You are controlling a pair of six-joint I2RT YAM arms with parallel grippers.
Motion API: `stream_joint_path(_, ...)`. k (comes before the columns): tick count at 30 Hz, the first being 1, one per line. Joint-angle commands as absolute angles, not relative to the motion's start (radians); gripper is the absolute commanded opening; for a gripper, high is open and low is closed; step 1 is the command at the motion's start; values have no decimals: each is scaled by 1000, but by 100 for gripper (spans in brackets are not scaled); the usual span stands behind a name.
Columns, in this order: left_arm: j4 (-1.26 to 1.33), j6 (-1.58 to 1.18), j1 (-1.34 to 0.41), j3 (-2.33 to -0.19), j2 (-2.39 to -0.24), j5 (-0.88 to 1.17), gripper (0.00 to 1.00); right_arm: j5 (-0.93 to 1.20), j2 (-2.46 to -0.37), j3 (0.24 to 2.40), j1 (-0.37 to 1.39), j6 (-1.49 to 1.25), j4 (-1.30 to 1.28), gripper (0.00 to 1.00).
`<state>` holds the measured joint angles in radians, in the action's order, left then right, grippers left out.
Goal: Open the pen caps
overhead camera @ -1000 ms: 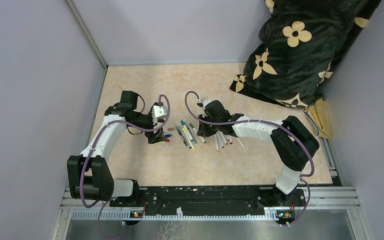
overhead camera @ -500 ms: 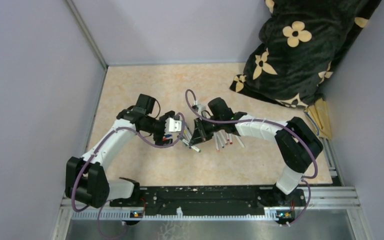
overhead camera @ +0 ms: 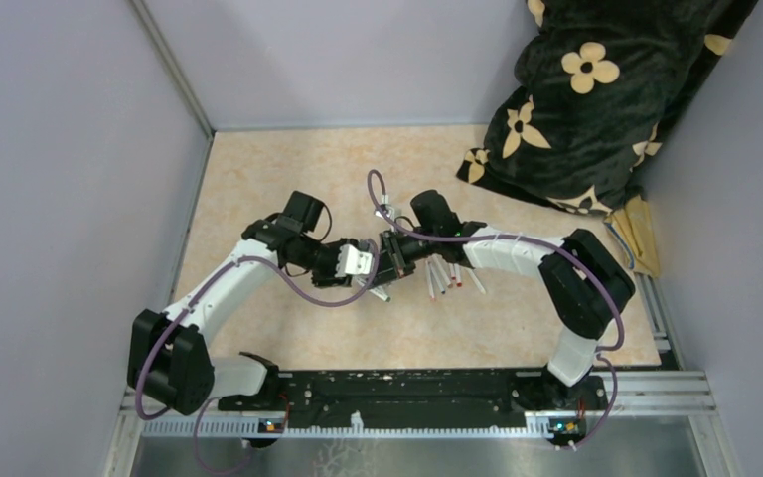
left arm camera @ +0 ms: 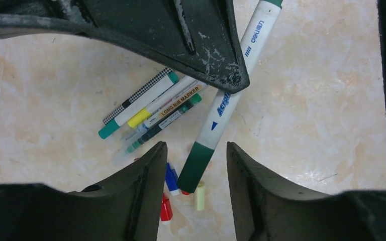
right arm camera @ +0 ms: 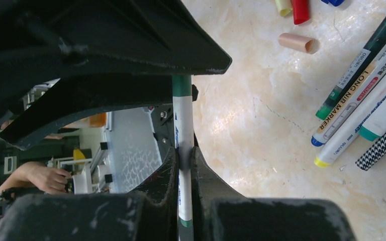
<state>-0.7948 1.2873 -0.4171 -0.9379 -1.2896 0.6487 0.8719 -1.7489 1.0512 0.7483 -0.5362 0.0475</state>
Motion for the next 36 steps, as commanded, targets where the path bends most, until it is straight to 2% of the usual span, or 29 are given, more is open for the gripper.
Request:
stream_joint_path(1, -816, 1313, -451, -918, -1286, 612, 45, 901, -1763, 1097, 750, -553, 110, 0)
stream_joint_path(3, -816, 1314, -460, -914, -1290, 593, 33, 900, -1767, 1095, 749, -554, 117, 0)
stream_joint_path(6, -820, 1312, -468, -915, -1299, 567, 17, 890, -1769, 1085, 749, -568, 138, 11)
stream_joint_path(8, -820, 1306, -468, -922, -1300, 558, 13, 893, -1770, 1069, 750, -592, 175, 24)
stream_joint_path(9, -821, 1304, -470, -928, -1299, 560, 11, 900, -1772, 1058, 751, -608, 203, 28)
stream_joint_path(17, -808, 1286, -474, -967, -1284, 580, 6, 893, -1814, 1061, 790, -648, 260, 31)
stream_joint_path(24, -805, 1289, -475, -971, -1280, 565, 3, 895, -1816, 1059, 792, -645, 255, 27)
stream_joint_path(28, -799, 1301, -475, -965, -1284, 535, 0, 886, -1786, 1041, 785, -641, 249, 3)
stream_joint_path(29, -794, 1305, -475, -961, -1287, 516, 0, 876, -1772, 1032, 777, -641, 245, 0)
stream_joint_path(36, -741, 1323, -472, -923, -1327, 304, 0, 809, -1640, 966, 720, -553, 92, 0)
